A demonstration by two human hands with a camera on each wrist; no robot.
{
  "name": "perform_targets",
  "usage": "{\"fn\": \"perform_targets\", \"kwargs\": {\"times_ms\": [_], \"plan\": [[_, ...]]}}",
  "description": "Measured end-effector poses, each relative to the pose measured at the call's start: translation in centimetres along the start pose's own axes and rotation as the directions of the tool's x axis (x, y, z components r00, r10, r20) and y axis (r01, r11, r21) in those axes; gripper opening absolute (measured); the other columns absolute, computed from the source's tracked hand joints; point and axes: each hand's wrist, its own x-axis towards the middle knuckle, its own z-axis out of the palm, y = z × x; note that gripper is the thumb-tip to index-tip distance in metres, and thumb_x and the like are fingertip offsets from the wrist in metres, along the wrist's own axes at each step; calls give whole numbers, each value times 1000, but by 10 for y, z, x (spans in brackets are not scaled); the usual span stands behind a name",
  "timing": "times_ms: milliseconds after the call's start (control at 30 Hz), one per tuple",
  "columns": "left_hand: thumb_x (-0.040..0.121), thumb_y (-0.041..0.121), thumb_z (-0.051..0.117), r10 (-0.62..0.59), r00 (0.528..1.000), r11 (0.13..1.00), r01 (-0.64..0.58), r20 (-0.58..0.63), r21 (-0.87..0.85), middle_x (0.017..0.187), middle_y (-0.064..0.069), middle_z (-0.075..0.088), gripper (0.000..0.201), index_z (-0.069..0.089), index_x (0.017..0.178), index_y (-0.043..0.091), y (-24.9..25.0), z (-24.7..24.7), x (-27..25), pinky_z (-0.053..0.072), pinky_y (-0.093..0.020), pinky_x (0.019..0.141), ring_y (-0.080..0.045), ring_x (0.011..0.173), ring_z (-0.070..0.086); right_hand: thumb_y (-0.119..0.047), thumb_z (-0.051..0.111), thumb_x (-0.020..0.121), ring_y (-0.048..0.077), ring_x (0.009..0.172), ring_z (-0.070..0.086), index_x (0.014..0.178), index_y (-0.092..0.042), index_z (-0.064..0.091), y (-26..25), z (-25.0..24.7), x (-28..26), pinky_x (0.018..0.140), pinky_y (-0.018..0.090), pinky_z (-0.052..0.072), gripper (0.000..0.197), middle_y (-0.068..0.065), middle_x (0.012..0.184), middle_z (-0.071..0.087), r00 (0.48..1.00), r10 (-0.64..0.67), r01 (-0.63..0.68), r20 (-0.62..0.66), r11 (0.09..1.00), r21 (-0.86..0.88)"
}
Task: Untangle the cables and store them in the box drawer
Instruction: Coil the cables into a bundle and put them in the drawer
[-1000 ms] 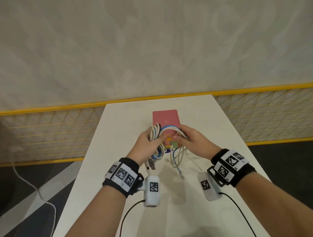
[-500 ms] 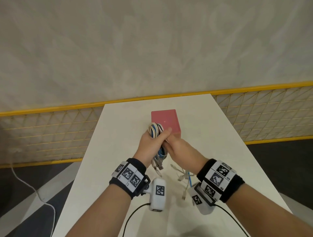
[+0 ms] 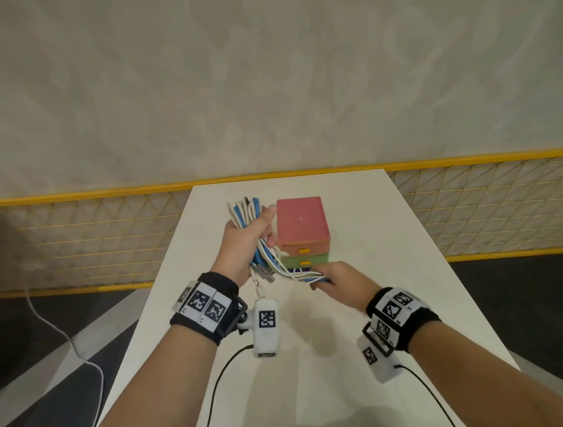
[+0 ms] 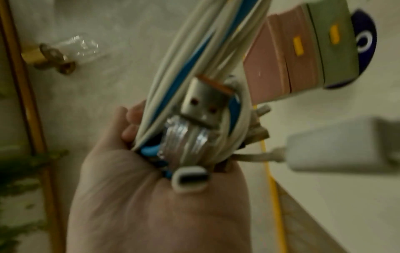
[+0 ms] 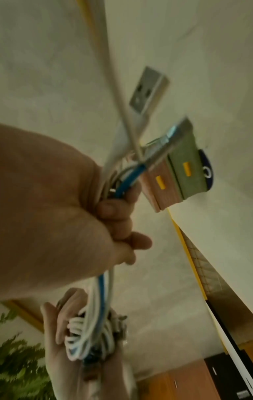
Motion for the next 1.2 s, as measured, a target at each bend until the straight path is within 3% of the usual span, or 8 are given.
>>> {"fn": "perform_targets", "kwargs": {"times_ms": [100,200,367,467,700,867,1033,1200], "plan": [[87,29,71,-38,987,951,-12,154,309,47,0,46,27,59,83,5,-5,-1,-4,53,-51,82,-18,42,46,-17,52,87,26,88,64,100,-17,67,-5,-10,14,69,31,45,20,5,95,70,1000,-14,13,-1,982,-190],[83,30,75,-100,969,862,-30,227,506,55,-8,56,28,60,80,7,-11,4,-7,53,-36,70,-17,44,51,-14,53,83,24,85,64,107,-21,64,-18,-15,22,68,33,48,27,2,96,70,995,-78,65,-55,978,-200],[69,32,86,-146,958,793,-37,248,608,68,7,68,30,69,87,17,-28,7,-9,46,-23,57,-2,48,56,-17,59,82,23,69,60,84,-19,58,-31,-20,29,61,32,44,3,4,77,67,995,-66,54,-68,984,-170],[65,31,89,-220,937,764,-8,272,645,72,8,70,30,72,86,18,-34,3,-9,50,-25,66,-3,61,62,-17,70,76,20,97,64,115,-15,53,-33,-25,28,79,35,52,43,3,111,66,998,-7,8,-62,1000,8],[73,22,75,-197,950,852,43,243,522,91,-17,71,28,71,97,9,-47,13,-20,52,-32,77,-14,77,62,0,68,77,11,107,59,128,-21,39,-43,-48,14,68,19,55,62,3,129,55,1000,19,-23,17,961,276],[81,5,70,-105,979,910,23,176,415,85,-10,72,17,72,97,9,-46,21,-18,53,-22,70,-11,74,65,4,57,84,20,89,64,132,-21,34,-47,-61,4,73,22,53,59,14,110,62,992,-85,46,92,929,367],[82,16,76,-108,977,939,41,182,341,75,-1,72,23,70,102,7,-40,19,-15,52,-19,59,-11,62,68,-24,54,94,10,80,54,94,-26,53,-31,-61,-4,73,24,40,3,-8,87,56,990,-126,126,-68,992,-9],[84,16,74,-69,993,953,38,95,302,73,-5,69,22,68,99,1,-43,18,-13,51,-19,58,-11,58,66,-30,46,97,11,69,50,83,-32,45,-7,-43,-12,75,23,36,14,-12,74,54,968,-81,50,-236,989,-137]]}}
